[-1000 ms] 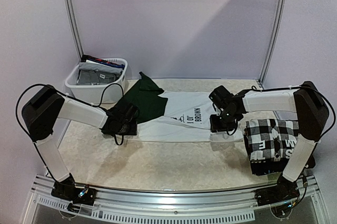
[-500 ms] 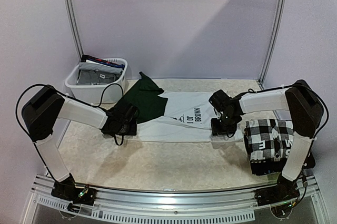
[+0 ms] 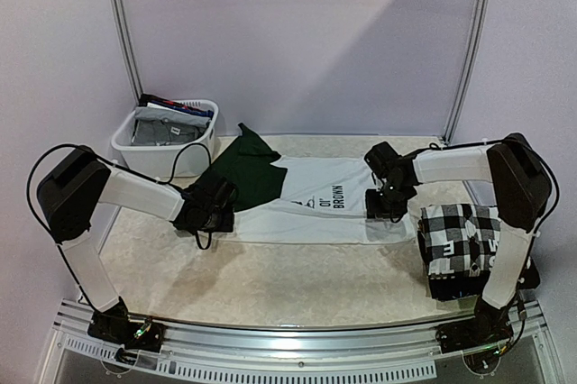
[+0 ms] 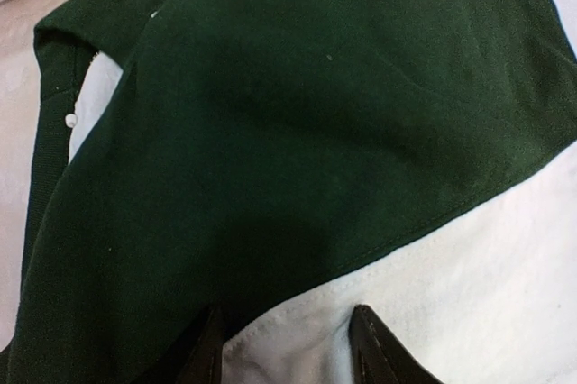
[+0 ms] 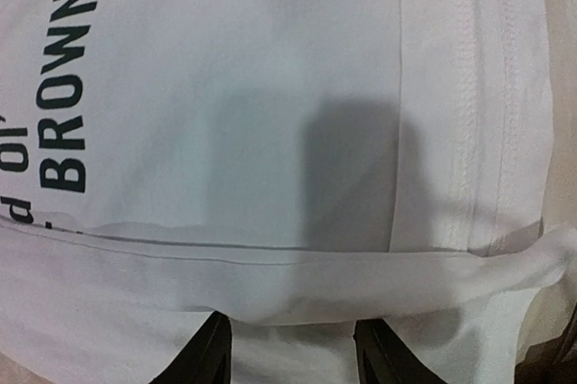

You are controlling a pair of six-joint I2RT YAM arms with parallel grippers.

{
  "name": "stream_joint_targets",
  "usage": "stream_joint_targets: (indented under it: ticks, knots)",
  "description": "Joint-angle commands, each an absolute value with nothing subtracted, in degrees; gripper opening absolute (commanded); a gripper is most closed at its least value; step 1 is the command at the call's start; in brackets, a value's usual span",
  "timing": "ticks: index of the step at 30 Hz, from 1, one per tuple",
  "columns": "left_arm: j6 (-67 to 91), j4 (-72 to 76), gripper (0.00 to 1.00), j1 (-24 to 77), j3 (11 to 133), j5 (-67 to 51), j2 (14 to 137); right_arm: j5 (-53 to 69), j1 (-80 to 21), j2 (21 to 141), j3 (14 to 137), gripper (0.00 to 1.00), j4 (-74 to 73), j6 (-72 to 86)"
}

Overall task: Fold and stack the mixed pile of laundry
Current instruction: Adjust the 1/3-folded T-shirt at the center of the board.

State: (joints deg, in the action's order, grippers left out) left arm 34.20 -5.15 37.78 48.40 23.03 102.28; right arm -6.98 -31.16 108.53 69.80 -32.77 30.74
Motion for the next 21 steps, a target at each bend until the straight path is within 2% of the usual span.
stream_joint_targets:
  ticks: [1, 7, 12, 21]
  knots:
    - [34.40, -10.64, 0.49, 38.08, 45.95, 22.39, 103.20, -6.57, -29.18, 111.57, 72.68, 0.47, -32.39, 29.30]
    - [34.38, -10.72, 0.48, 38.21, 45.46, 22.40, 102.25, -6.74, -27.09, 114.51, 78.99, 0.47, -33.96, 28.60]
    - [33.83, -10.87, 0.50, 39.20, 44.55, 23.48, 97.75, -6.92, -27.15, 111.26, 83.59, 0.47, -35.78, 27.28]
    - [32.90, -13.49, 0.61, 39.91, 43.87, 24.34, 89.90, 4.53, -32.93, 99.56, 71.52, 0.47, -26.78, 27.04]
